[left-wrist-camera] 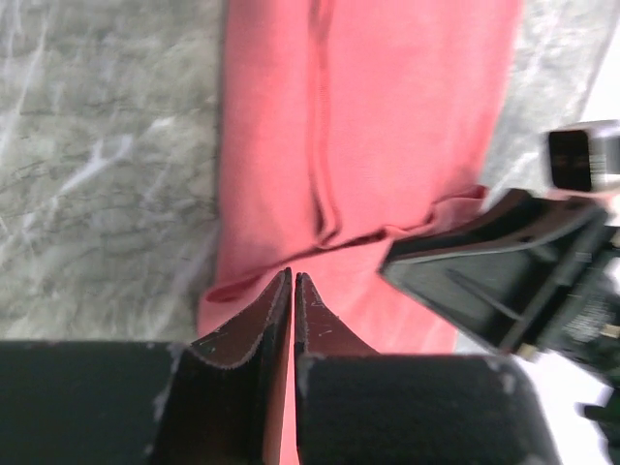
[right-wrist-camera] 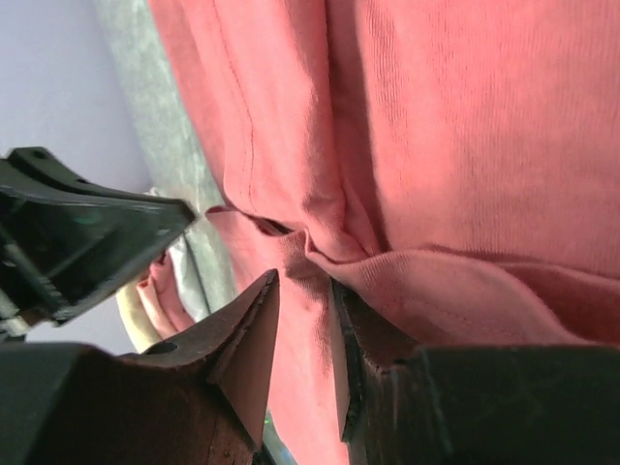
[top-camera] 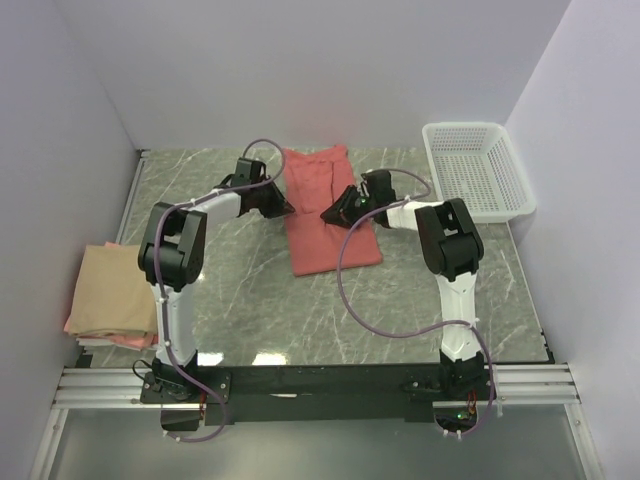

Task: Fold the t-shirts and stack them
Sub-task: Fold the tshirt

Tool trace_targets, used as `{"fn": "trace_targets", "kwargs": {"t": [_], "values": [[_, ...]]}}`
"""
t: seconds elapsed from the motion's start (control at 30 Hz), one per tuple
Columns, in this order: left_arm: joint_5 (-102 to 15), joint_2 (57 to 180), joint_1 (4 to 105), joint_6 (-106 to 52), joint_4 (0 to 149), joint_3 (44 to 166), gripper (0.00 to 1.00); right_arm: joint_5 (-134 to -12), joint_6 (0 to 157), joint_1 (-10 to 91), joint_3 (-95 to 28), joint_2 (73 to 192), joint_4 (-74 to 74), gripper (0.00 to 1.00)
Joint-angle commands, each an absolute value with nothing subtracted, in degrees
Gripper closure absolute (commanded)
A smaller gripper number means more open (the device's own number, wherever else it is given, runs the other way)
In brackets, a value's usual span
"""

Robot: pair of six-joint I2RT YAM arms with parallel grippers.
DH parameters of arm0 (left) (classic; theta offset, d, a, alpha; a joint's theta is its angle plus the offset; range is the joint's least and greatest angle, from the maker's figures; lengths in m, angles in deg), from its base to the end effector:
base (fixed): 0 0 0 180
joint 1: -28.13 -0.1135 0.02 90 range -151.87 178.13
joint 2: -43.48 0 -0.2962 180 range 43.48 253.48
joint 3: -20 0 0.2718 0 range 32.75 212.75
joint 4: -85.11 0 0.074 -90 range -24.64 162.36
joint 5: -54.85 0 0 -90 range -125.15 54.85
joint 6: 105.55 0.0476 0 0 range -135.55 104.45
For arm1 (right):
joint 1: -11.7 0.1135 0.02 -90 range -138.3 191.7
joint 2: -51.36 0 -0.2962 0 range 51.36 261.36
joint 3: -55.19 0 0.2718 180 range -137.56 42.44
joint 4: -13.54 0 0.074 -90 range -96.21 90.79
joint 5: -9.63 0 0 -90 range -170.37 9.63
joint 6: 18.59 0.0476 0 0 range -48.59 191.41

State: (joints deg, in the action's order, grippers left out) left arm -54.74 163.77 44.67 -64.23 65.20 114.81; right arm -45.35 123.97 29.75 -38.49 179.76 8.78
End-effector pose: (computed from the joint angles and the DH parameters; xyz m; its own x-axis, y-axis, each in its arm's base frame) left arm 0.4731 -0.1571 0.1677 -0.8216 -0.4941 -0.2844 -0.1864 0.7043 -0.6850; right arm 0.4808 0.1854 0.1190 -0.9034 0.3895 -0.1795 0.0697 0.5463 0.8347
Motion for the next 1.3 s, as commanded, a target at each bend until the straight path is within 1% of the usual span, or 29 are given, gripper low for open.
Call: {"fn": "trace_targets", "kwargs": {"t": [0.0,0.13,0.3,0.47,0.77,0.87,1.0,1.13,1.27], "values": [[-54.6,157.1,44.6,-63.5,66.6,114.2,0.89,-47.1,126.3,30.3,-32.3,179.6,12.5,0.65],[-54.4,153.6,44.6,-64.5,67.6,110.5,0.90,-49.4,124.8,32.2,-30.9,177.6,8.4,0.65],[-54.2,147.8,44.7,-65.1,68.5,105.3,0.89,-50.8,126.4,33.8,-26.1,174.6,8.9,0.65],[-53.9,143.2,44.7,-64.9,67.8,101.7,0.89,-50.8,130.2,35.3,-21.5,172.3,12.8,0.65],[-53.3,132.5,45.7,-66.3,71.4,87.7,0.89,-50.1,133.2,40.2,-12.1,167.4,19.7,0.64],[-53.0,130.9,46.3,-66.7,71.9,82.9,0.89,-51.1,133.5,41.8,-9.2,165.2,20.9,0.65],[-53.1,130.1,47.2,-67.1,74.2,79.7,0.89,-51.6,136.0,44.1,-4.7,162.0,24.2,0.65],[-53.1,130.9,47.6,-67.3,75.4,78.6,0.89,-51.2,135.4,44.3,-5.0,161.0,24.2,0.65],[-53.1,133.3,48.0,-67.1,75.8,79.7,0.90,-51.4,132.5,43.1,-7.5,158.5,20.4,0.64]]}}
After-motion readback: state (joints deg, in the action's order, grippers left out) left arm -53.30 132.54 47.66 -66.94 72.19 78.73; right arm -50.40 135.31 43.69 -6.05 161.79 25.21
